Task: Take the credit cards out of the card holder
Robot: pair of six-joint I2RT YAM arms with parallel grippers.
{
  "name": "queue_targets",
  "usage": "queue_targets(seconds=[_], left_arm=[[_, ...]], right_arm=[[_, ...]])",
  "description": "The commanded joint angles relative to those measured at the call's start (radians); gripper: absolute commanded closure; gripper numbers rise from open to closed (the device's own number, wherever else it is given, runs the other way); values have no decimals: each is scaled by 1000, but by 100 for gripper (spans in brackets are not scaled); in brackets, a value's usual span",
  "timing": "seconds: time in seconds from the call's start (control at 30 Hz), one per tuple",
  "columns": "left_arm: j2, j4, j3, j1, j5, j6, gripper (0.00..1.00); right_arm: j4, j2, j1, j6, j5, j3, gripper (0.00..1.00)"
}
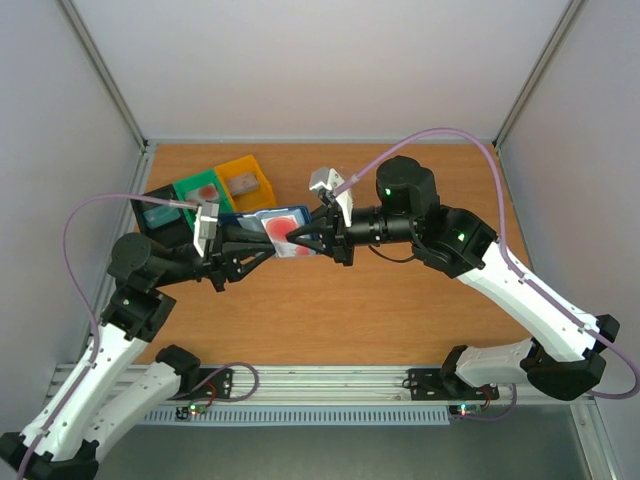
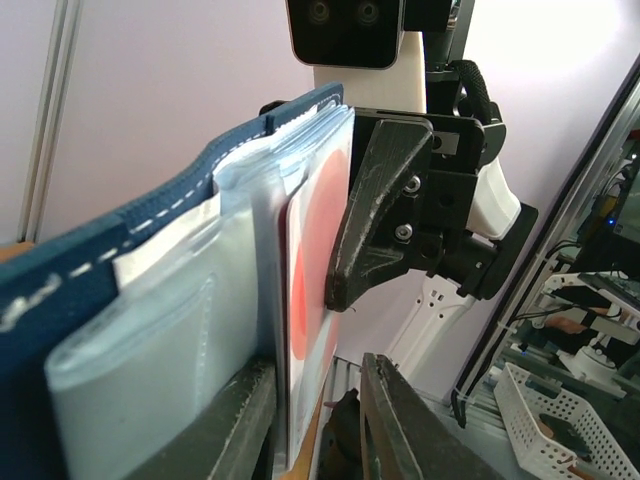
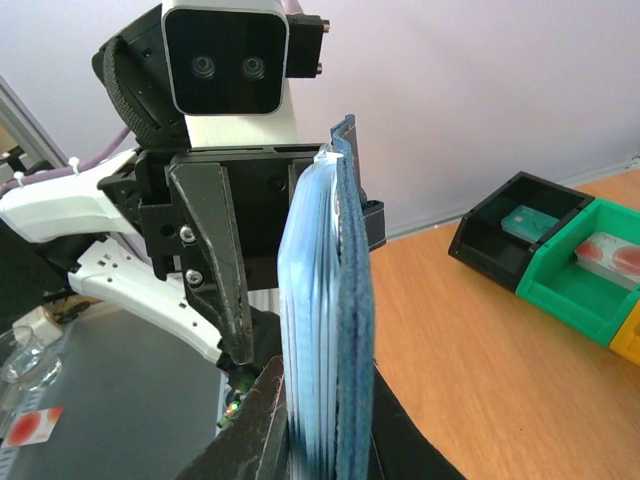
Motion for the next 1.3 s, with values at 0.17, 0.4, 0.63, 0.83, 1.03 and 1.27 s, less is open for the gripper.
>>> queue_targets(seconds=[0.17, 0.4, 0.63, 0.83, 1.03, 1.27], left_arm=[[27, 118, 25, -33, 51, 17, 100], [-18, -40, 23, -22, 46, 45, 100], [-21, -110, 15, -20, 47, 95, 100], [-20, -66, 2, -20, 31, 59, 100], [-21, -92, -1, -20, 17, 40, 100], [-23, -129, 5, -17, 0, 65, 100]], right_arm=[[54, 76, 0, 5, -104, -35, 99], [173, -12, -113, 105, -288, -140, 99], [59, -41, -128, 49, -278, -108, 94], [53, -26, -127, 61, -294, -99, 84], [37, -41, -127, 47, -284, -108, 78], [-4, -74, -128, 22, -266, -110, 72]])
